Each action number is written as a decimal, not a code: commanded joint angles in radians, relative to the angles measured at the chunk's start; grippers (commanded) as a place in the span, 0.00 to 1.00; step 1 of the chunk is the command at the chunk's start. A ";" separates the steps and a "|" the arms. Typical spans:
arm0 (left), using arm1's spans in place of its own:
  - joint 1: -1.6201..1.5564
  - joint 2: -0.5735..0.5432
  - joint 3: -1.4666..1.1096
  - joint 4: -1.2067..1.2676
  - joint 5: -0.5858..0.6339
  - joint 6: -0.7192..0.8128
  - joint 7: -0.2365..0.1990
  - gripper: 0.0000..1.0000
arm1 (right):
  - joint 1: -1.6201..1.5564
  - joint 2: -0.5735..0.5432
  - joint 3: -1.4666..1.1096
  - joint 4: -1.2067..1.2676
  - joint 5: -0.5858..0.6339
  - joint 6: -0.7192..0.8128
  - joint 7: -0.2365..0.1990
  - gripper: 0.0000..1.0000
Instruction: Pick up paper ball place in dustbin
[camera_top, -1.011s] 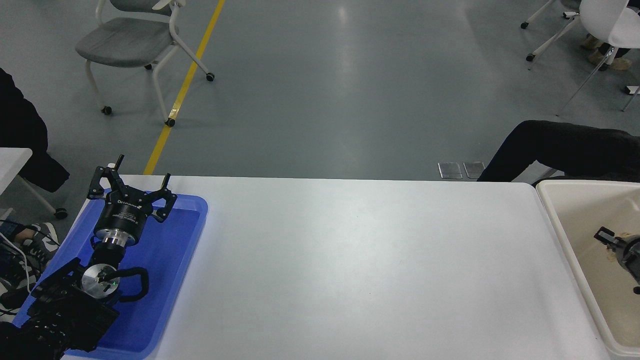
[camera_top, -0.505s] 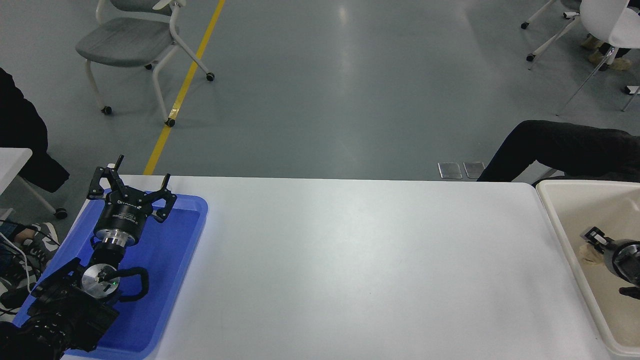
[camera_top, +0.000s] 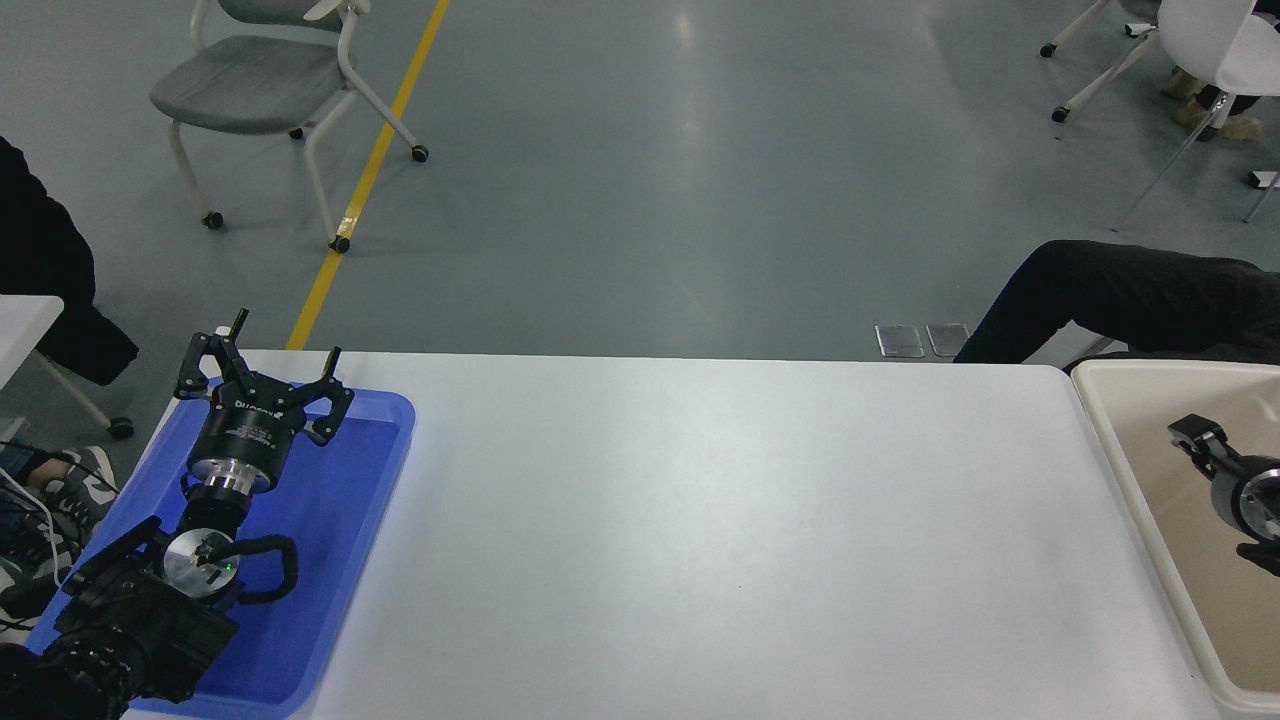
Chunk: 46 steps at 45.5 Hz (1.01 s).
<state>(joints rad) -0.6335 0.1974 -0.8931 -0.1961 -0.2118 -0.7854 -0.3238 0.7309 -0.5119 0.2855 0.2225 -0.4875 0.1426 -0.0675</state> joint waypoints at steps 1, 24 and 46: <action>0.000 0.000 0.000 -0.002 0.000 0.000 0.000 1.00 | -0.019 -0.040 0.340 0.184 0.007 0.002 -0.002 1.00; 0.001 0.000 0.000 0.001 0.000 0.000 0.000 1.00 | -0.120 0.027 0.606 0.578 0.573 0.031 -0.003 1.00; 0.001 0.000 0.000 -0.002 0.000 0.000 0.000 1.00 | -0.229 0.148 0.618 0.548 0.731 0.357 -0.002 1.00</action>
<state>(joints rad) -0.6321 0.1979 -0.8931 -0.1961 -0.2117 -0.7854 -0.3237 0.5483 -0.4112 0.8898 0.7710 0.1827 0.4065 -0.0694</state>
